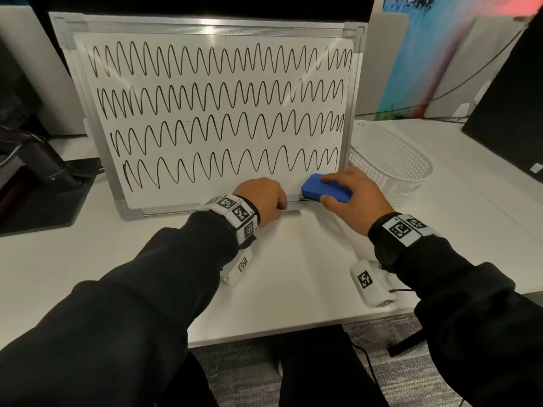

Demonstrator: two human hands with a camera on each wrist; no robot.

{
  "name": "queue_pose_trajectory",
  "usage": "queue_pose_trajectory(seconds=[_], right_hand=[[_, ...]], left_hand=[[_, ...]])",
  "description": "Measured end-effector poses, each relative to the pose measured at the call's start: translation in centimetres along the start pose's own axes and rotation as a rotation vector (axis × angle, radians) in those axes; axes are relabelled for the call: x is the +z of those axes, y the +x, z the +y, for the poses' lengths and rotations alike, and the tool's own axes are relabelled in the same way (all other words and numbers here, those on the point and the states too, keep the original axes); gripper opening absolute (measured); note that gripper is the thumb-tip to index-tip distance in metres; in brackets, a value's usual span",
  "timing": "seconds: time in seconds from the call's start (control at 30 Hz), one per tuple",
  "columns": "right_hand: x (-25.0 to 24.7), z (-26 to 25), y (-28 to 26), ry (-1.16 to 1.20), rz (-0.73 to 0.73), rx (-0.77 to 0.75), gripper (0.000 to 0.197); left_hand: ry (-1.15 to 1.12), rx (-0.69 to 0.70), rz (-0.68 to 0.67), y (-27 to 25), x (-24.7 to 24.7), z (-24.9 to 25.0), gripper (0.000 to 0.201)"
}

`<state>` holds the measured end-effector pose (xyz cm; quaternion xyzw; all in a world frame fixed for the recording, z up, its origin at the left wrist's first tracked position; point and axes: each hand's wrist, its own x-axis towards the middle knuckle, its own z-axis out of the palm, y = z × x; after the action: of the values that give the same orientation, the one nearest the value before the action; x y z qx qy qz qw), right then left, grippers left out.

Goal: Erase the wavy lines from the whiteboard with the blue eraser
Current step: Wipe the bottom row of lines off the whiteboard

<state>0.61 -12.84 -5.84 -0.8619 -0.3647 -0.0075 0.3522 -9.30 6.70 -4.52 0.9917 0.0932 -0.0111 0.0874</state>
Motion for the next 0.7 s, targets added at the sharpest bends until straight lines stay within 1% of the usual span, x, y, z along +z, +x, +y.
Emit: queue_pose_trajectory(seconds=[0.13, 0.2, 0.3, 0.33, 0.37, 0.43, 0.53, 0.63, 0.7], right_hand=[[0.2, 0.0, 0.0, -0.028, -0.106, -0.006, 0.045], [-0.2, 0.1, -0.1, -0.058, -0.126, -0.005, 0.050], [-1.7, 0.5, 0.2, -0.138, 0.005, -0.053, 0.064], [-2.3, 0.7, 0.4, -0.200, 0.032, -0.089, 0.067], [-2.7, 0.7, 0.6, -0.271, 0.028, -0.132, 0.069], [-3.2, 0.8, 1.1, -0.382, -0.041, -0.220, 0.067], [-2.9, 0.7, 1.8, -0.455, -0.124, -0.315, 0.063], [-2.5, 0.6, 2.4, -0.517, -0.160, -0.344, 0.061], [-2.0, 0.2, 2.6, -0.519, -0.172, -0.344, 0.061]], left_hand=[[0.004, -0.003, -0.006, -0.1, -0.1, 0.0, 0.024], [-0.005, -0.009, -0.001, -0.2, -0.1, 0.0, 0.024], [-0.018, -0.013, 0.005, -0.3, 0.0, -0.1, 0.023], [-0.019, -0.013, 0.006, -0.3, 0.0, -0.2, 0.023], [-0.021, -0.012, 0.005, -0.3, 0.0, -0.2, 0.023], [-0.028, -0.009, 0.002, -0.2, 0.0, -0.2, 0.023], [-0.023, -0.005, 0.004, -0.1, 0.0, -0.2, 0.023], [-0.017, -0.005, 0.008, -0.1, 0.1, -0.2, 0.023], [-0.014, -0.003, 0.005, 0.0, 0.1, -0.2, 0.024]])
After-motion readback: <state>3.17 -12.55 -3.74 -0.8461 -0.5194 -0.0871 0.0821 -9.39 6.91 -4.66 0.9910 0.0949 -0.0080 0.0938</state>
